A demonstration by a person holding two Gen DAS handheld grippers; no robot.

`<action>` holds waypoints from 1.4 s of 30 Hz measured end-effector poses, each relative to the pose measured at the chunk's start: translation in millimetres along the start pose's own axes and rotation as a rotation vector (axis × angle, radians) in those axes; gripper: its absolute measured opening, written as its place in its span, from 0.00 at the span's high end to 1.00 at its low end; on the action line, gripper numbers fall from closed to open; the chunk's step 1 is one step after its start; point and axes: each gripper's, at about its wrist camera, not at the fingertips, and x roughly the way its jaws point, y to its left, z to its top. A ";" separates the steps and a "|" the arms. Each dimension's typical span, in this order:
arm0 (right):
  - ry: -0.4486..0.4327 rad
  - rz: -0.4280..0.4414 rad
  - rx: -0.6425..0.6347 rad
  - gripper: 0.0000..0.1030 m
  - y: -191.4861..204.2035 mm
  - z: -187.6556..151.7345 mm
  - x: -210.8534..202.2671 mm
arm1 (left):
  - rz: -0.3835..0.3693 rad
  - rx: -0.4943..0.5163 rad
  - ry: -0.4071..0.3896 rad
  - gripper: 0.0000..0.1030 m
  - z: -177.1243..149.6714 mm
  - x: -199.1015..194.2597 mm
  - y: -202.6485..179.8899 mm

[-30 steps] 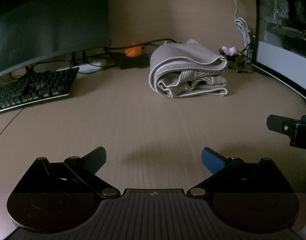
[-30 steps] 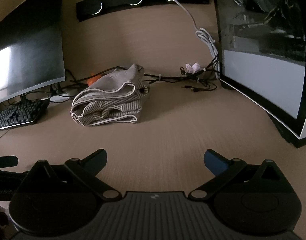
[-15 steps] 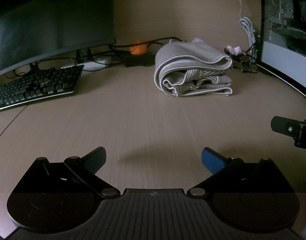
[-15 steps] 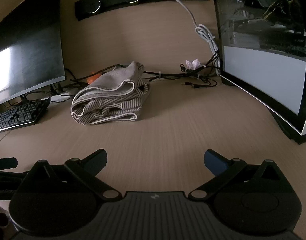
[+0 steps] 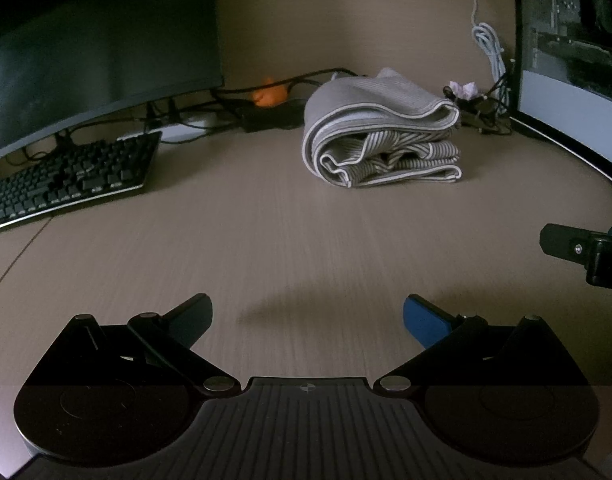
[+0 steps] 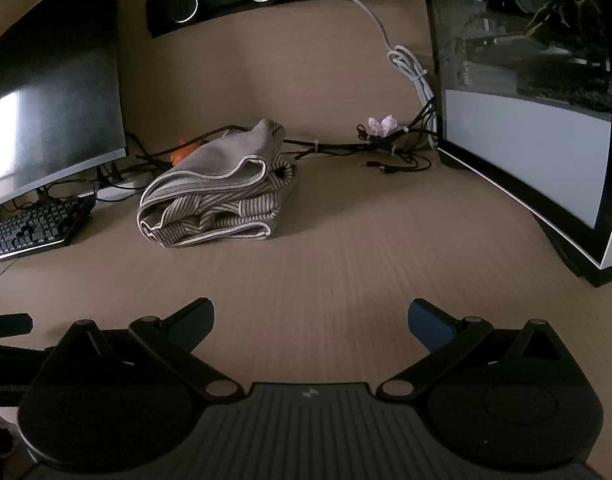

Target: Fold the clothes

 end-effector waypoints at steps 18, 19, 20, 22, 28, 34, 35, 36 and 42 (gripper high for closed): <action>-0.004 -0.012 -0.009 0.00 2.3 -1.7 0.4 | -0.008 -0.022 0.002 0.00 -0.1 0.1 3.6; -0.003 -0.012 -0.009 0.00 2.3 -1.8 0.6 | -0.009 -0.024 0.004 0.00 0.0 0.2 4.0; -0.002 -0.012 -0.008 0.00 2.4 -1.8 0.8 | -0.010 -0.026 0.005 0.00 0.0 0.4 4.3; -0.001 -0.010 -0.008 0.00 2.2 -1.9 1.1 | -0.011 -0.030 0.006 0.00 0.1 0.6 4.7; 0.002 -0.002 -0.003 0.00 1.8 -1.6 1.1 | -0.007 -0.037 0.007 0.00 -0.3 0.2 4.4; 0.004 0.004 0.000 0.00 1.2 -1.5 1.5 | -0.005 -0.039 0.004 0.00 -0.8 -0.5 4.6; 0.004 0.004 0.000 0.00 1.2 -1.5 1.5 | -0.004 -0.039 0.004 0.00 -0.9 -0.4 4.5; 0.005 0.005 0.000 0.00 1.1 -1.5 1.5 | -0.004 -0.039 0.004 0.00 -0.9 -0.3 4.4; 0.005 0.006 0.002 0.00 0.8 -1.2 1.3 | -0.004 -0.038 0.000 0.00 -1.6 -0.7 4.8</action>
